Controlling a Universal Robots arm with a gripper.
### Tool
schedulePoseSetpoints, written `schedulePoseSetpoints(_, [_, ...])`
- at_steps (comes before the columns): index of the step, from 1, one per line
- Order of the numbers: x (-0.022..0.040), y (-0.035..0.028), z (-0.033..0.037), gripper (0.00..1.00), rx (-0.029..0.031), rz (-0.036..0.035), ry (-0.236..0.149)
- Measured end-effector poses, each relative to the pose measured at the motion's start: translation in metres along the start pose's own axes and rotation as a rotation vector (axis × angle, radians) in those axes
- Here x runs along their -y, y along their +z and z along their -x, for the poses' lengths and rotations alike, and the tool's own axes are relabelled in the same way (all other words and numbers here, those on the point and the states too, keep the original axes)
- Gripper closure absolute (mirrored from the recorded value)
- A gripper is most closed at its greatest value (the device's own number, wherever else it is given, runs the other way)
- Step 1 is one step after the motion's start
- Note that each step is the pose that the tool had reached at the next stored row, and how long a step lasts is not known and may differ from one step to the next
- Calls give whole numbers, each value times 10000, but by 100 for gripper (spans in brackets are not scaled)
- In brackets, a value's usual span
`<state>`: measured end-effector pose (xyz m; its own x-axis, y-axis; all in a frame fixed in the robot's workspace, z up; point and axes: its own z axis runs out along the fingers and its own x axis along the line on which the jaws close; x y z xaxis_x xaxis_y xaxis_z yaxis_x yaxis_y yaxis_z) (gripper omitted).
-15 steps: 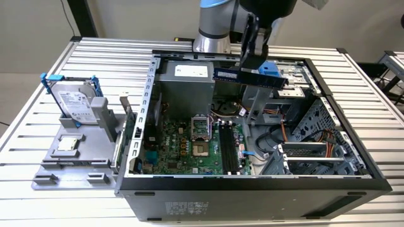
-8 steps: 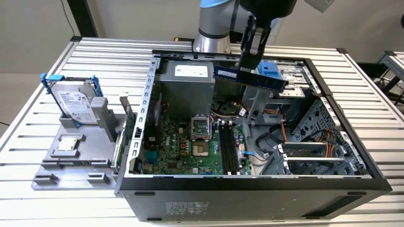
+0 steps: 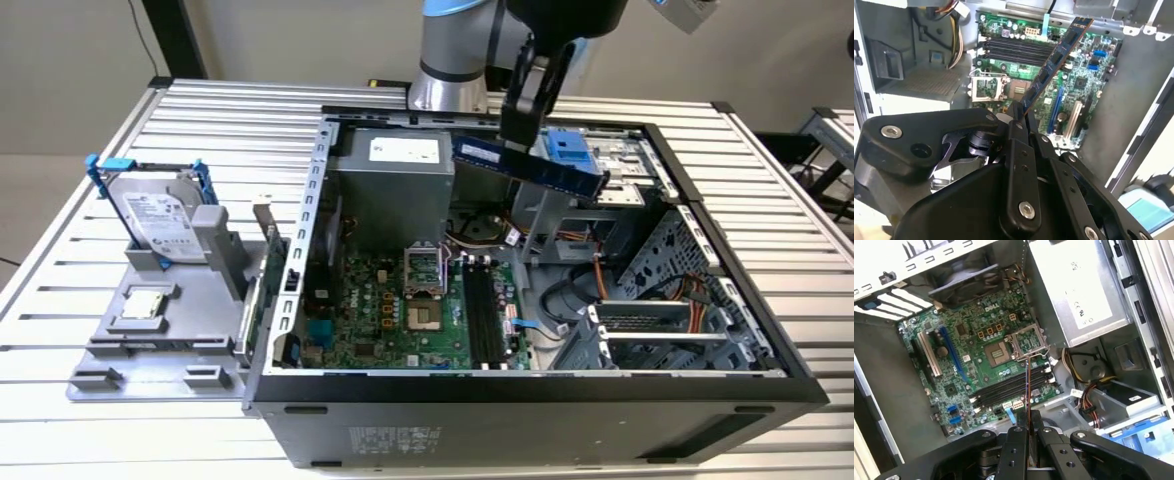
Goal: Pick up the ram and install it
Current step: 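Insert the ram into the slot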
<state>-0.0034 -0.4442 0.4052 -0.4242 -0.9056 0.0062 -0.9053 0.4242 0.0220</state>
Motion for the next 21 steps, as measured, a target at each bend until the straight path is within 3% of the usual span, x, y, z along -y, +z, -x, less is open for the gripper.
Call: schedulePoseSetpoints(21, [0, 0, 0, 100, 77, 22, 3507])
